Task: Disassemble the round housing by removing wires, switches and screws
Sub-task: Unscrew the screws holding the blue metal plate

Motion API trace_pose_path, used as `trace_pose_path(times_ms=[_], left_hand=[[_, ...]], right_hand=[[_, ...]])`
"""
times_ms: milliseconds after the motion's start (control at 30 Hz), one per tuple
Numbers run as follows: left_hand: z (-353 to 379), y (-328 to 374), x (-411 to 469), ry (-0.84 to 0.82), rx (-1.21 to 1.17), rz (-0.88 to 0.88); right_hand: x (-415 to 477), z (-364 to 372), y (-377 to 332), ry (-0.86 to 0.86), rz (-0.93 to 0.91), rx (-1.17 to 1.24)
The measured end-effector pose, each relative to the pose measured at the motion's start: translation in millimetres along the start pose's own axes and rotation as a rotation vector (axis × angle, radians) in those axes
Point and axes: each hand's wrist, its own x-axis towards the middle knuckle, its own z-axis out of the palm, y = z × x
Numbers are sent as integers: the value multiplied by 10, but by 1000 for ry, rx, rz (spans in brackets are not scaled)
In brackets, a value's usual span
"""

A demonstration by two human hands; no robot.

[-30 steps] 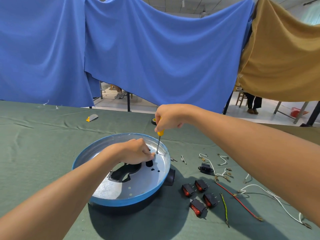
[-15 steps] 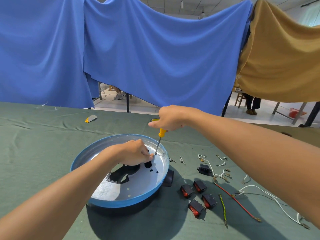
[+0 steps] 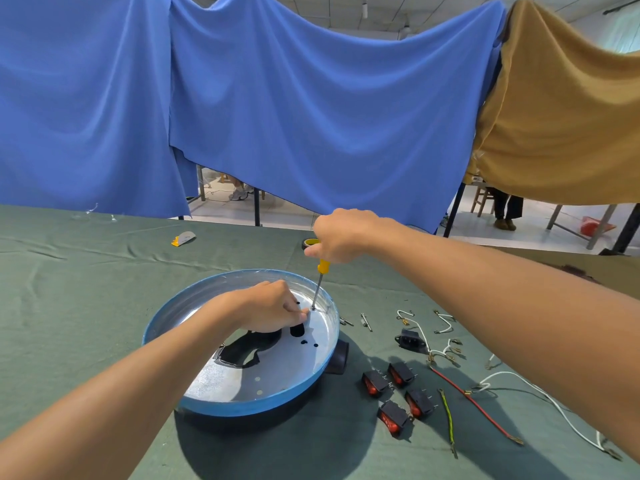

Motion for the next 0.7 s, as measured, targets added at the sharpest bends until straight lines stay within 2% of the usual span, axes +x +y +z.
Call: trace_pose_path(times_ms=[233,433,533,633,700], left_hand=[[-14,25,-29,2,0,-6],[-9,47,-42,-5,14,-20],[1,56,-31,13,1,-39],[13,65,-8,45,-12,-104],[41,93,9,111,64,-169]], right_hand=[[-2,13,29,62,-11,363],[-71,115,283,227,235,572],[-306,424,385,380,393,933],[-581,820,312,378,524,1422],[-657,1084,198,404,594,1575]])
